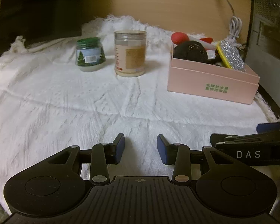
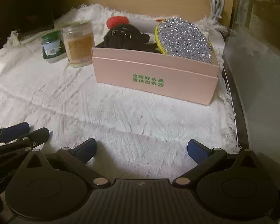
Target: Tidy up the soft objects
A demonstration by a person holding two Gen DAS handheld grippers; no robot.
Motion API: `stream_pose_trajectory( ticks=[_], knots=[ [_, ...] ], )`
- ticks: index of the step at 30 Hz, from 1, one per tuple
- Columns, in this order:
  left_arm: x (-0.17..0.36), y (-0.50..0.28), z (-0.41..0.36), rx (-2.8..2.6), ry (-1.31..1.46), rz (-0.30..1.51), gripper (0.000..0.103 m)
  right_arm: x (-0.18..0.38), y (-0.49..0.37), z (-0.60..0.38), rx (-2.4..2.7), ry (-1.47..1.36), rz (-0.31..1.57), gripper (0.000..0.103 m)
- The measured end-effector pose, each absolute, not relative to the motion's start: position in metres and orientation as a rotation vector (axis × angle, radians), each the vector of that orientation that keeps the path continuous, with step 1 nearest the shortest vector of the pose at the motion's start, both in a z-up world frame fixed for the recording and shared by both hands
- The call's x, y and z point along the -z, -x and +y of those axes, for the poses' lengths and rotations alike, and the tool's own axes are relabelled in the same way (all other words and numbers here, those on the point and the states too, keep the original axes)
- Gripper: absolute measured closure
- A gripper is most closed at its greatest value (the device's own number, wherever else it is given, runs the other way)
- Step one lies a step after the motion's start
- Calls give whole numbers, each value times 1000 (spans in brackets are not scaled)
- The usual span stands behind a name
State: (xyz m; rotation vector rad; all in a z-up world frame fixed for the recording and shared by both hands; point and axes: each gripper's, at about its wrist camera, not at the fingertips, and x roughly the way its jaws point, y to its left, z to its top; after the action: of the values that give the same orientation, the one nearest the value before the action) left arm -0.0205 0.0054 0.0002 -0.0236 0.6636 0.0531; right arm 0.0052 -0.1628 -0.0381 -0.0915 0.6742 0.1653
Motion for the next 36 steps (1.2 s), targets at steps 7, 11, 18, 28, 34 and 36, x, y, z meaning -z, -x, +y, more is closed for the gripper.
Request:
stream_pose_trajectory(
  ticks=[7, 11, 18, 28, 34, 36],
  knots=[
    [1, 22, -1, -89, 12, 666, 61, 45, -4, -167, -208, 100, 599, 0],
    [1, 22, -3, -99, 7, 664, 61, 45, -5, -168, -210, 94, 601, 0],
    [1, 23, -2, -101, 9, 663, 61, 45, -4, -167, -208, 94, 601, 0],
    [1, 23, -1, -99, 9, 663, 61, 45, -4, -168, -209, 94, 601, 0],
    [1, 23, -1, -99, 9, 663, 61, 45, -4, -168, -209, 94, 601, 0],
    [0, 23, -1, -99, 9, 663, 61, 45, -5, -168, -210, 94, 601, 0]
  ],
)
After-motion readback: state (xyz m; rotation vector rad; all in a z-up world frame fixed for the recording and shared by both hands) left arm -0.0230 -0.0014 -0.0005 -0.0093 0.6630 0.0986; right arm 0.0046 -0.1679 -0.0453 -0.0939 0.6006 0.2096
